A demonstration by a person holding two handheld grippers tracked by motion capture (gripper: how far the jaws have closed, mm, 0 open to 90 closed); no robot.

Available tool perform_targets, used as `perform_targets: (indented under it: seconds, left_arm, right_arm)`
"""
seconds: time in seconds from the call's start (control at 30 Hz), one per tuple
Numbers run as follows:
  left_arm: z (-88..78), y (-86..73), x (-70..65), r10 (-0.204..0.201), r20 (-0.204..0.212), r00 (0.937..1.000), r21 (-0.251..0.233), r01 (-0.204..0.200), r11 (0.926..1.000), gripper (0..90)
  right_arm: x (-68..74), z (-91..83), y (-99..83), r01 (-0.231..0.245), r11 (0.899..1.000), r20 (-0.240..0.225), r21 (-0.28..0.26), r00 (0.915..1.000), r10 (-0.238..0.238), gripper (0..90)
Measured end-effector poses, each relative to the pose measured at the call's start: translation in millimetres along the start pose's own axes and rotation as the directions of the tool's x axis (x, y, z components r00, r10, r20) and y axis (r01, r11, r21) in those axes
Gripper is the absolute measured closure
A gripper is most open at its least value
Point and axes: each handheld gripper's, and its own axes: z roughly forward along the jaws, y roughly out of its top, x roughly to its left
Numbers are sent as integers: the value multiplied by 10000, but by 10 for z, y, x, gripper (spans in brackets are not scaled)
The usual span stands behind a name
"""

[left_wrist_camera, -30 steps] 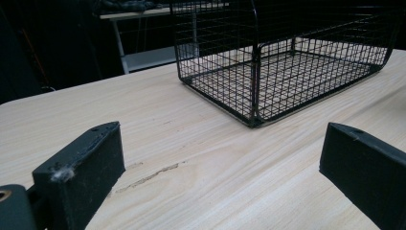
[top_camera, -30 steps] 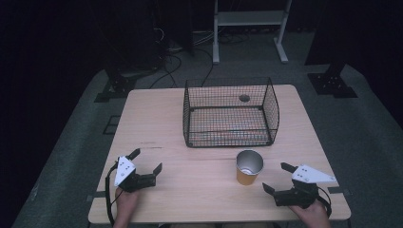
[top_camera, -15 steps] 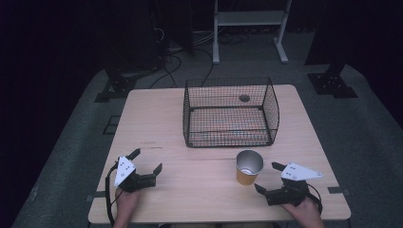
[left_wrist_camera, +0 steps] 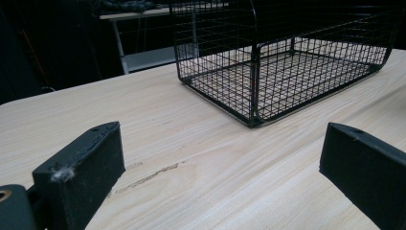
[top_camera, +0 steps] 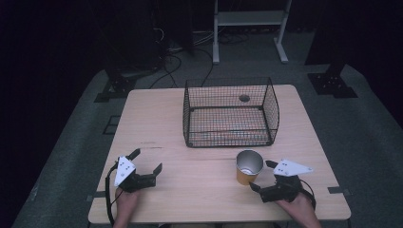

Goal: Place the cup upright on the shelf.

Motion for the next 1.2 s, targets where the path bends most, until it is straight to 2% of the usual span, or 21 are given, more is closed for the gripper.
perform_targets:
  seconds: [0.23, 0.43, 0.93, 1.07, 1.2]
  left_arm:
    - [0, 0, 1, 2, 12, 10000, -7, -2, 10000, 8]
    - [0, 0, 0, 11, 16, 10000, -6, -11, 10000, 8]
    - [0, 0, 0, 18, 12, 10000, -1, -18, 10000, 8]
    - [0, 0, 1, 4, 22, 10000, -10, -4, 10000, 8]
    - [0, 0, 1, 13, 21, 10000, -7, -13, 10000, 8]
  right_arm:
    - [7, 92, 49, -16, 9999, -130, 139, 9999, 17, 18]
    - [7, 156, 87, 144, 9994, -73, 303, 9999, -142, 18]
    - [-15, 253, 202, 263, 9991, -89, 329, 9996, -260, 18]
    - [-22, 311, 235, 392, 9979, -46, 524, 9992, -390, 18]
    - [-23, 338, 240, 333, 9983, -65, 483, 9994, -330, 19]
